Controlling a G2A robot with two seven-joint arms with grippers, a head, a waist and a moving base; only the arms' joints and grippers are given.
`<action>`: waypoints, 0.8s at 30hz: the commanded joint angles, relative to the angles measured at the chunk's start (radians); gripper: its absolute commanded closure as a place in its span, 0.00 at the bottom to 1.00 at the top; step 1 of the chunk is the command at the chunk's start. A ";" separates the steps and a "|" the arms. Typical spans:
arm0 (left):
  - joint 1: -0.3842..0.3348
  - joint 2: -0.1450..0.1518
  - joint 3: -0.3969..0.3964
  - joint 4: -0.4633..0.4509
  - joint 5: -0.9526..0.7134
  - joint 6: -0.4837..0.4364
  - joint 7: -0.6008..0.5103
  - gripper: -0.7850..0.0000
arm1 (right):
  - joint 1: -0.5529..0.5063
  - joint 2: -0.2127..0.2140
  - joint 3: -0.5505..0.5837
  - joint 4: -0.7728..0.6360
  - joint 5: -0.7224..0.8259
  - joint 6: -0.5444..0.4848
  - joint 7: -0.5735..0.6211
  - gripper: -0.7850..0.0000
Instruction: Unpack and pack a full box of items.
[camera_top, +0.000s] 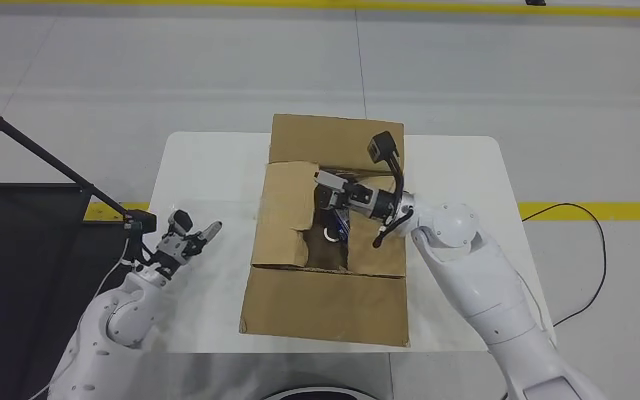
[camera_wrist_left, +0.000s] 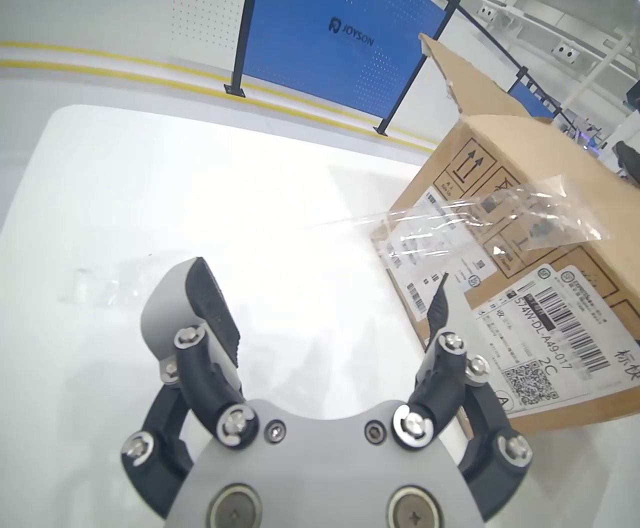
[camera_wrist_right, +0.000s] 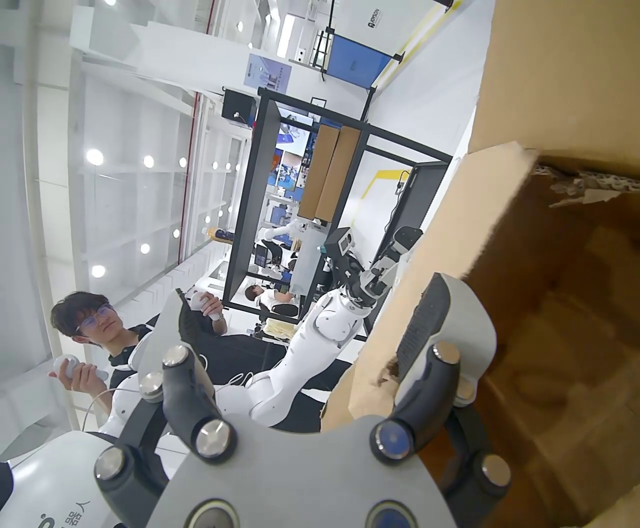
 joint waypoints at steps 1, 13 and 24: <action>0.015 0.001 -0.013 -0.010 0.014 0.016 0.022 0.00 | 0.004 -0.002 -0.003 0.001 0.004 0.003 0.011 0.00; 0.097 0.009 -0.023 -0.115 0.433 0.213 0.149 0.00 | 0.045 -0.021 -0.025 0.048 0.028 -0.009 0.039 0.00; -0.029 0.003 0.112 -0.062 0.857 0.452 0.155 0.00 | -0.001 -0.006 0.048 0.044 0.028 -0.036 0.052 0.00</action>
